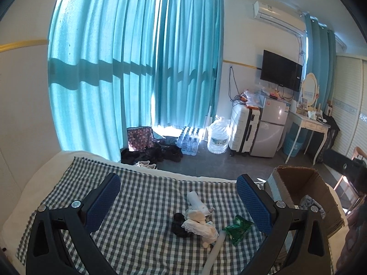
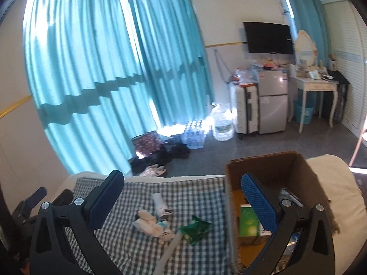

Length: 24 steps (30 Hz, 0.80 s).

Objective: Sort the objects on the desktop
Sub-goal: 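Move both open tools back over the remaining items on the bedspread, then reach the left tool to the white cloth while the right tool reaches the green packet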

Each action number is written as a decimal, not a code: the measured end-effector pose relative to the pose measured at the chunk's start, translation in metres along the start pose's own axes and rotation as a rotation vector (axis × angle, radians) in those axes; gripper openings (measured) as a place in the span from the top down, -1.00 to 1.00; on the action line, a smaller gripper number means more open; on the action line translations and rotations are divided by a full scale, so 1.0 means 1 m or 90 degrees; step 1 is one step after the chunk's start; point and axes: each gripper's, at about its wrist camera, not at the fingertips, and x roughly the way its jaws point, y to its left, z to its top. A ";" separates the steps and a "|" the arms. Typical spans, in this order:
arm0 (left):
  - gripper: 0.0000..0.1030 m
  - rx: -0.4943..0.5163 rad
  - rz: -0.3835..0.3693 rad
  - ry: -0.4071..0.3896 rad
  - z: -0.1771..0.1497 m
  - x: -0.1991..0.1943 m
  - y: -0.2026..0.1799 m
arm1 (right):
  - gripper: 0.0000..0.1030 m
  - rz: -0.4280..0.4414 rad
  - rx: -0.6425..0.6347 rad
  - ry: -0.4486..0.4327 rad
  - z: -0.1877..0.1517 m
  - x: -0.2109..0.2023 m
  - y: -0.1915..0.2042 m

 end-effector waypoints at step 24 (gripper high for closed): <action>-1.00 0.018 -0.063 0.081 -0.077 0.104 0.017 | -1.00 0.005 -0.021 0.046 -0.072 0.086 0.021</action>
